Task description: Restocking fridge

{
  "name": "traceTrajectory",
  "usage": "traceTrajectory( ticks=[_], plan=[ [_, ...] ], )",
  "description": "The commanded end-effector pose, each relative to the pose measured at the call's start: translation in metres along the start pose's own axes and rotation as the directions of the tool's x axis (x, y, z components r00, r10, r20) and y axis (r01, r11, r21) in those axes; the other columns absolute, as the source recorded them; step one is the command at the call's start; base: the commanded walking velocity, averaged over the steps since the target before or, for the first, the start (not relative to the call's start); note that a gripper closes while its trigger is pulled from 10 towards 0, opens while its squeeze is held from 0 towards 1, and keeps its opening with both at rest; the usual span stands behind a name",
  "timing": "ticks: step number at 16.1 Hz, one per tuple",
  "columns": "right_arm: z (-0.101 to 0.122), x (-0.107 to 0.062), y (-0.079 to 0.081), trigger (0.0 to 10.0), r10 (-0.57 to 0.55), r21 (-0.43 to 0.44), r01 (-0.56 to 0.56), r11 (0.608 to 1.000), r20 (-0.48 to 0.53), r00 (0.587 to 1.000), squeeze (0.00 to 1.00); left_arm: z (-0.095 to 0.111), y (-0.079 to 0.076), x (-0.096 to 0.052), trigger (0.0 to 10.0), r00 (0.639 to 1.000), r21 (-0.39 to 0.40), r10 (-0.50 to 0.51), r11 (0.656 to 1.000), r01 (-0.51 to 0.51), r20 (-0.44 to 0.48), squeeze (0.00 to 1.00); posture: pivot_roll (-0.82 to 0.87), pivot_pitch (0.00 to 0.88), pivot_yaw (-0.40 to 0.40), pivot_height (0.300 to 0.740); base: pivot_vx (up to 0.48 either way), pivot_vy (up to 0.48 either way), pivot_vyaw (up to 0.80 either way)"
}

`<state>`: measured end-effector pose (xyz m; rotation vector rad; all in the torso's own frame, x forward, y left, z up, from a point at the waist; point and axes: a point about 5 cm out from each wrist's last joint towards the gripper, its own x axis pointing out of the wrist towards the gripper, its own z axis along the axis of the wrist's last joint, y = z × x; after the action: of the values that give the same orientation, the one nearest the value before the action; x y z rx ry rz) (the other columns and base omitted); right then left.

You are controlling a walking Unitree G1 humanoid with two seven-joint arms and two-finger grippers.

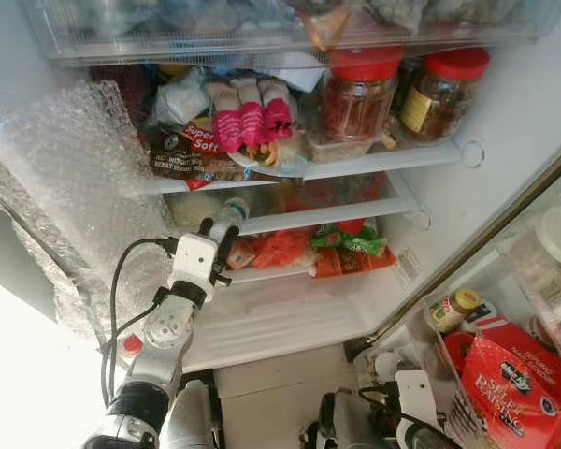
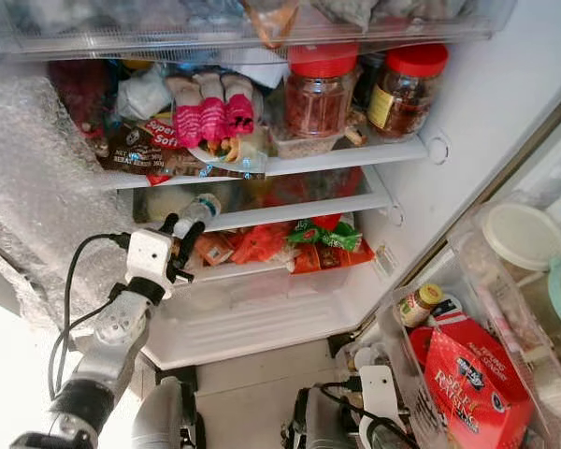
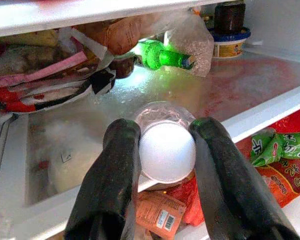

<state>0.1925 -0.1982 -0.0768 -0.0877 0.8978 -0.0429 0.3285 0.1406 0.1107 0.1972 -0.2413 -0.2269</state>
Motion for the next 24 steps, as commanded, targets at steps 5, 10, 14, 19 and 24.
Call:
traceTrajectory(
  ticks=[5,10,14,19,24],
  plan=[
    [-0.038,-0.008,0.004,10.0,0.017,0.009,-0.016,1.0,-0.143,0.99,0.0,-0.036,-0.002,-0.016,10.0,0.977,-0.086,-0.031,0.996,0.013,-0.212,0.0,-0.03,0.201,-0.061,0.633,0.0,0.0,0.0],
    [-0.038,-0.008,0.004,10.0,0.02,0.007,-0.019,1.0,-0.146,0.989,0.0,-0.043,0.003,-0.01,10.0,0.956,-0.163,0.01,0.985,-0.06,-0.292,0.0,-0.03,0.2,-0.061,0.633,0.0,0.0,0.0],
    [-0.038,-0.008,0.004,10.0,0.021,0.004,-0.02,1.0,-0.148,0.989,0.0,-0.038,0.004,0.0,10.0,0.955,-0.195,0.041,0.976,-0.102,-0.295,0.0,-0.03,0.201,-0.061,0.633,0.0,0.0,0.0],
    [-0.038,-0.008,0.004,10.0,0.013,0.003,-0.013,1.0,-0.147,0.989,0.0,-0.013,0.004,0.014,10.0,0.989,-0.201,0.058,0.976,-0.085,-0.135,0.0,-0.03,0.202,-0.058,0.633,0.0,0.0,0.0],
    [-0.038,-0.008,0.004,10.0,0.009,0.003,-0.009,1.0,-0.146,0.989,0.0,-0.005,0.002,0.02,10.0,0.996,-0.18,0.033,0.982,-0.049,-0.086,0.0,-0.03,0.201,-0.057,0.633,0.0,0.0,0.0]
  ],
)
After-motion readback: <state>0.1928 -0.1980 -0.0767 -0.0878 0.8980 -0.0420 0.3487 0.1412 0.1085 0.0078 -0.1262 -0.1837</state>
